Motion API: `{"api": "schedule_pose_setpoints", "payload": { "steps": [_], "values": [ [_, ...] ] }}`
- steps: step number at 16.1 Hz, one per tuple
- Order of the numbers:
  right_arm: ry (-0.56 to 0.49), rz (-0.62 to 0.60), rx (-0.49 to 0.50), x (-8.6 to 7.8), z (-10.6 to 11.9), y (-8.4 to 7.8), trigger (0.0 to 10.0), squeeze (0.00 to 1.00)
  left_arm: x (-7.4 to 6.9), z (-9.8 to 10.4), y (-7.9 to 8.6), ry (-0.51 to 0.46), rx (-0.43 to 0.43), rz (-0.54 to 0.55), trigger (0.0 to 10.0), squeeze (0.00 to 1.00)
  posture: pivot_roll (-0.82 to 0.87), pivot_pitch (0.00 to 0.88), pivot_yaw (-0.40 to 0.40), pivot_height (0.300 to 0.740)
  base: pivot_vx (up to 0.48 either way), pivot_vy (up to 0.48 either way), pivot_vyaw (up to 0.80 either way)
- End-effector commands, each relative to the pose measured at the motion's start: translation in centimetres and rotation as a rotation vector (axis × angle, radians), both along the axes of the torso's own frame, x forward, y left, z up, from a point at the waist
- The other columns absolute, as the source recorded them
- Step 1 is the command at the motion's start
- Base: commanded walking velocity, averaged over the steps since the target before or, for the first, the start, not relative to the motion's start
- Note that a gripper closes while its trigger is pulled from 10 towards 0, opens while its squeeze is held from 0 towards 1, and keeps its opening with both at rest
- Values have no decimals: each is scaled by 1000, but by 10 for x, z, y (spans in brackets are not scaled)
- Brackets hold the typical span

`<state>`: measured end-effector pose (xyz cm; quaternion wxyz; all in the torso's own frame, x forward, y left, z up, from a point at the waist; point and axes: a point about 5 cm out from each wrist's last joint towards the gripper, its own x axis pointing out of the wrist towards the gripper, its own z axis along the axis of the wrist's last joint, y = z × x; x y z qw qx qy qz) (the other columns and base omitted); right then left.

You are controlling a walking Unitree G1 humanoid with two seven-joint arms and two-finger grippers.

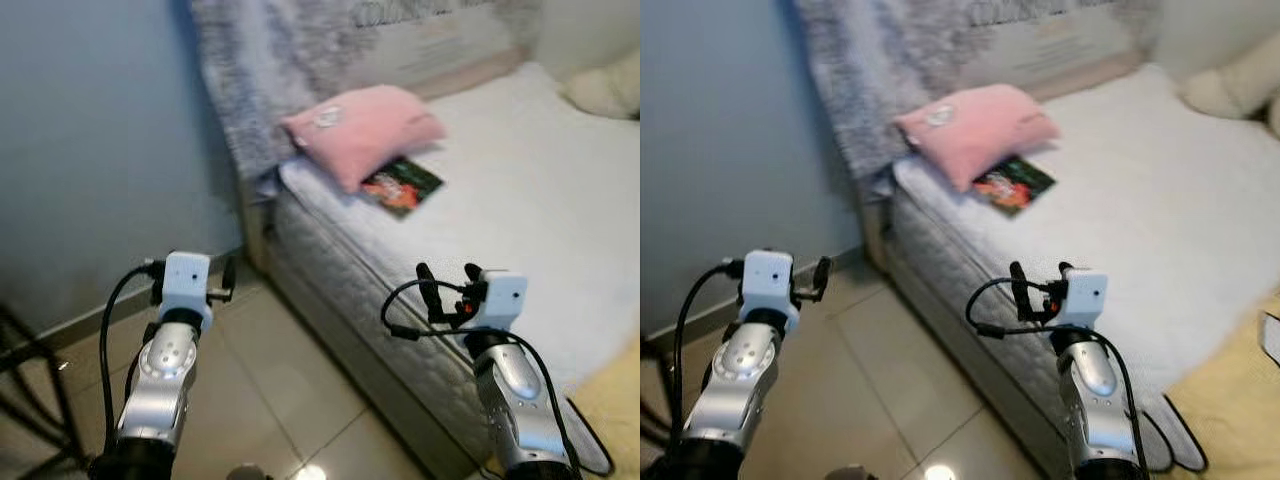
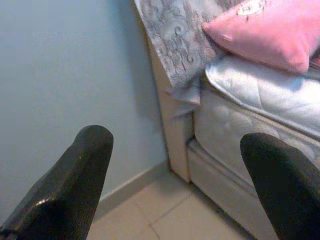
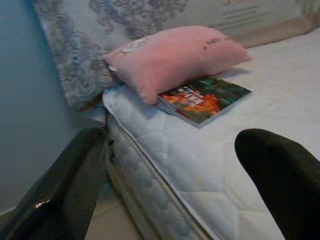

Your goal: Clean up the room

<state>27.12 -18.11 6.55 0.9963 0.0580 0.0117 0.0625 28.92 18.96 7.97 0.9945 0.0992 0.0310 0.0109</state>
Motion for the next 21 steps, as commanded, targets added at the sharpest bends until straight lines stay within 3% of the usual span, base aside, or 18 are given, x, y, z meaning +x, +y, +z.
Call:
{"api": "schedule_pose_setpoints", "payload": {
  "steps": [1, 5, 13, 18, 21],
  "values": [
    [-11, -27, -10, -3, 2, -8, 10000, 24, 7, 17, -11, -64, -37, -52, 10000, 0, -11, 0, -16, 740, 480, 0, 500],
    [-2, -23, -17, -6, 0, -5, 10000, 20, 15, 23, -7, -34, -162, 34, 10000, 0, -20, 0, -2, 740, 463, 0, 500],
    [64, -28, -34, 3, -9, -2, 10000, 0, 18, 26, -4, -32, -141, 34, 10000, 0, 6, 0, -4, 740, 471, 0, 375],
    [9, -25, -19, 6, -2, 0, 10000, 16, 16, 28, -7, -38, -117, -9, 10000, 0, 23, 0, 8, 740, 480, 0, 354],
    [12, -14, -20, 7, -4, 2, 10000, 39, 19, 25, -4, -25, -131, 24, 10000, 0, 24, 0, 7, 740, 115, 0, 479]
  ]
}}
